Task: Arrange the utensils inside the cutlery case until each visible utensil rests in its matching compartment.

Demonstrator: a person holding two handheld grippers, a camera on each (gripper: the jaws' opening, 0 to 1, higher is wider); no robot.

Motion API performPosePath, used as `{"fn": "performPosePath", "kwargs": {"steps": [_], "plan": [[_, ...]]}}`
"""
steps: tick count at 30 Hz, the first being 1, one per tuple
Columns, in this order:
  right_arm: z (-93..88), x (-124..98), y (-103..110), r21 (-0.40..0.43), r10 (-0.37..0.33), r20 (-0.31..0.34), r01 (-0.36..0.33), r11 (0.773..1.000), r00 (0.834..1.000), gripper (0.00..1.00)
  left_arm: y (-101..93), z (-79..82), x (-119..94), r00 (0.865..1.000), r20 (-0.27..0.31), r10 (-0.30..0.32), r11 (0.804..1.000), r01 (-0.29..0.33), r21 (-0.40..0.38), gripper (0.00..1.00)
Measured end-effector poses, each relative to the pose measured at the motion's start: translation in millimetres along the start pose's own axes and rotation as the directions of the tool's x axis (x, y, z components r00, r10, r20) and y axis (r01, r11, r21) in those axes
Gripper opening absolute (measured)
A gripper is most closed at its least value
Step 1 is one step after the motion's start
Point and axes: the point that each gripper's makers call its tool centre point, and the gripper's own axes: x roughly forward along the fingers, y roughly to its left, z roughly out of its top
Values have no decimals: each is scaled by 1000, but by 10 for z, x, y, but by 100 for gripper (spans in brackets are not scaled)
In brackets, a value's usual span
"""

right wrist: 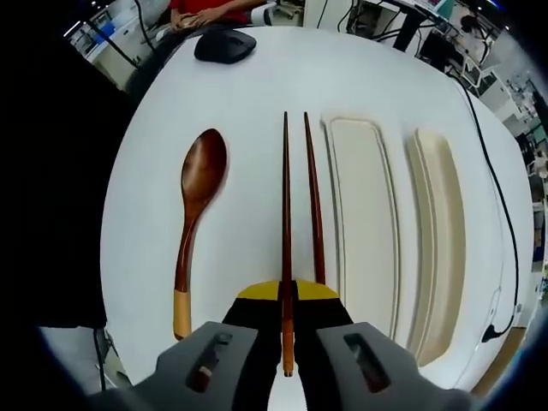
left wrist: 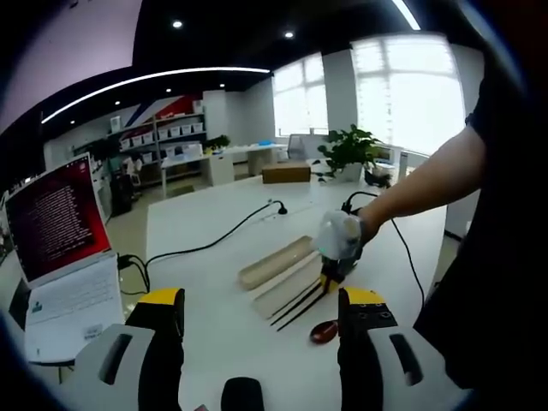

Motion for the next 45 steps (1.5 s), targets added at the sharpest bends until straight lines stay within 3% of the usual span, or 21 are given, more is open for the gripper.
{"fn": "performPosePath", "kwargs": {"steps": [17, 34, 45], "plan": [[-5, -81, -8, -17, -9, 17, 10, 1000, 1000, 0, 51, -12, -80, 1000, 8, 26, 1000, -26, -7, 75], [-45, -247, -55, -23, -34, 20, 34, 999, 999, 0, -14, 19, -49, 1000, 16, 5, 1000, -5, 1, 75], [31, -379, -151, -50, -69, 34, 71, 996, 997, 0, -21, 37, -25, 1000, 20, 2, 1000, -2, 2, 75]]}}
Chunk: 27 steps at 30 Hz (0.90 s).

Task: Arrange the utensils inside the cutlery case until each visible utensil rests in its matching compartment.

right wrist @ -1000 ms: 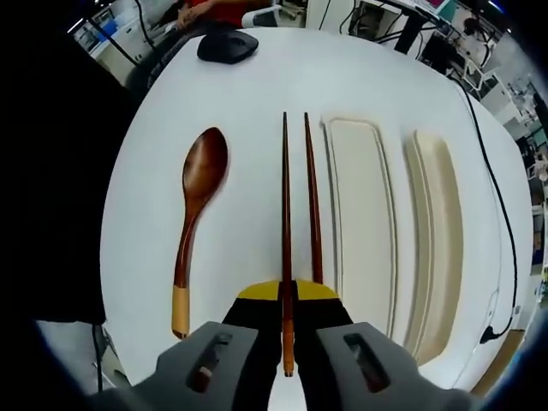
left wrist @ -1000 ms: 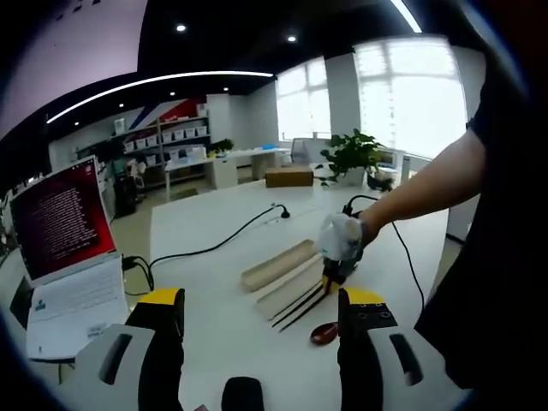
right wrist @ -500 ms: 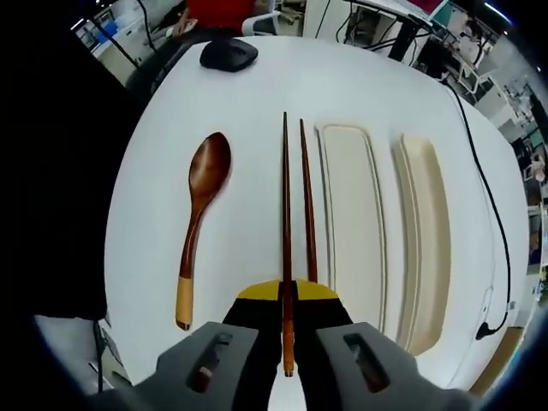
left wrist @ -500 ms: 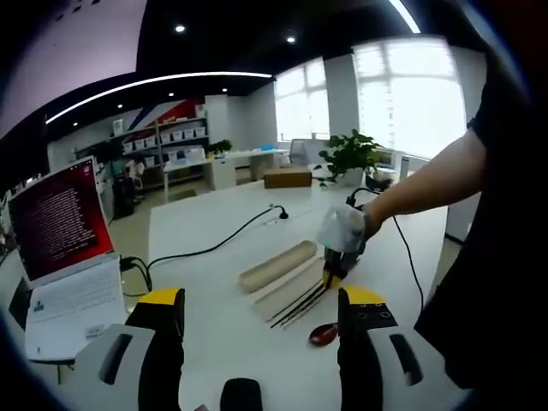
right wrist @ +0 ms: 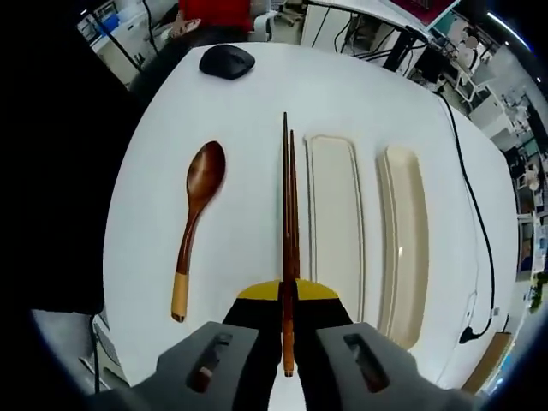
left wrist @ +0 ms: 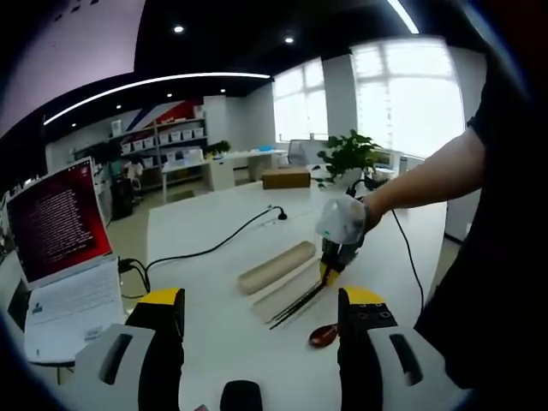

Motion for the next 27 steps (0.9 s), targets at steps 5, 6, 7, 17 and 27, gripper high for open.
{"fn": "performPosePath", "kwargs": {"steps": [5, 6, 7, 17, 27], "plan": [[6, -53, -90, 2, -27, 6, 27, 1000, 1000, 0, 10, -8, 15, 1000, -2, -2, 1000, 2, -1, 75], [4, -58, -97, 2, -27, 5, 27, 1000, 1000, 0, 11, -7, 18, 1000, -2, -3, 1000, 3, -1, 75], [2, -64, -108, -2, -29, 4, 29, 1000, 1000, 0, 14, -3, 22, 1000, -2, -4, 1000, 4, 1, 75], [-30, -139, -232, -7, -50, 7, 50, 999, 999, 0, 56, 22, 69, 1000, -4, -11, 1000, 11, 10, 75], [-55, -165, -335, -15, -71, 11, 71, 997, 997, 0, 70, 60, 139, 1000, -4, -22, 1000, 22, 23, 75]]}}
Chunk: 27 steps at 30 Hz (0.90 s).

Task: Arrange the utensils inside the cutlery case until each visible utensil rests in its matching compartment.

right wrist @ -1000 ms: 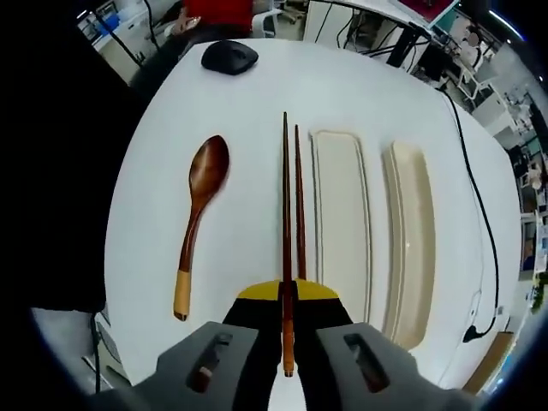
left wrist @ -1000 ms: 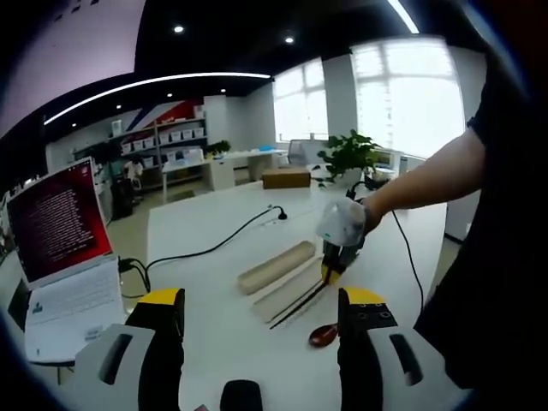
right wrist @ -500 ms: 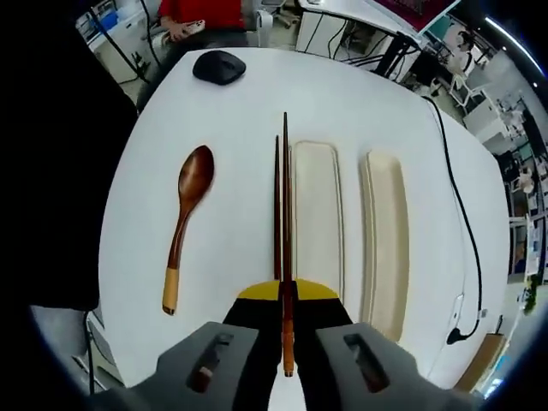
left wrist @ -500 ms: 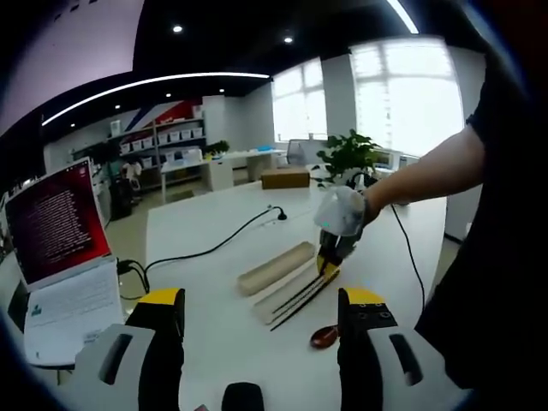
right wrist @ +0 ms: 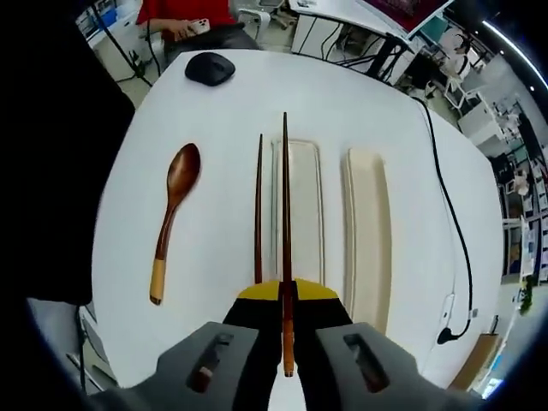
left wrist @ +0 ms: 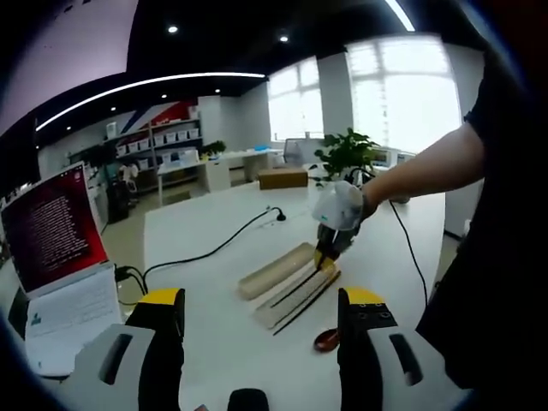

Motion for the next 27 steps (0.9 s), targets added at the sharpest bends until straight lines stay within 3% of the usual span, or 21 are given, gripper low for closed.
{"fn": "performPosePath", "kwargs": {"steps": [14, 27], "plan": [[10, -43, -103, 2, -18, 3, 18, 1000, 1000, 0, -15, -13, 32, 1000, -4, -15, 1000, 15, 0, 75], [24, -150, -365, -14, -54, -14, 53, 998, 998, 0, 4, -50, -5, 1000, -2, -5, 1000, 5, -8, 75]]}}
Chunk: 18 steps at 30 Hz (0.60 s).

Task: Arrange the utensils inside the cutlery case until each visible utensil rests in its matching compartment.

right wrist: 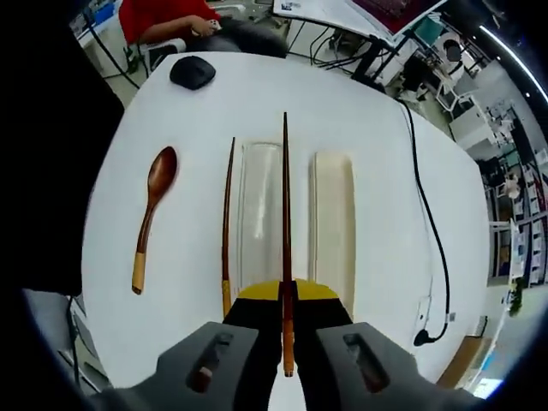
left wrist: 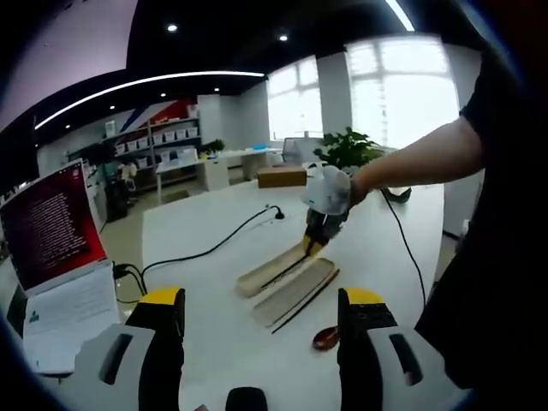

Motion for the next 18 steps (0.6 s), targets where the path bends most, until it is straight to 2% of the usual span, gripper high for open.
{"fn": "performPosePath", "kwargs": {"steps": [18], "plan": [[-36, 38, -265, 5, -29, -7, 29, 1000, 1000, 0, 18, -25, 81, 1000, -4, 0, 1000, 0, -15, 75]]}}
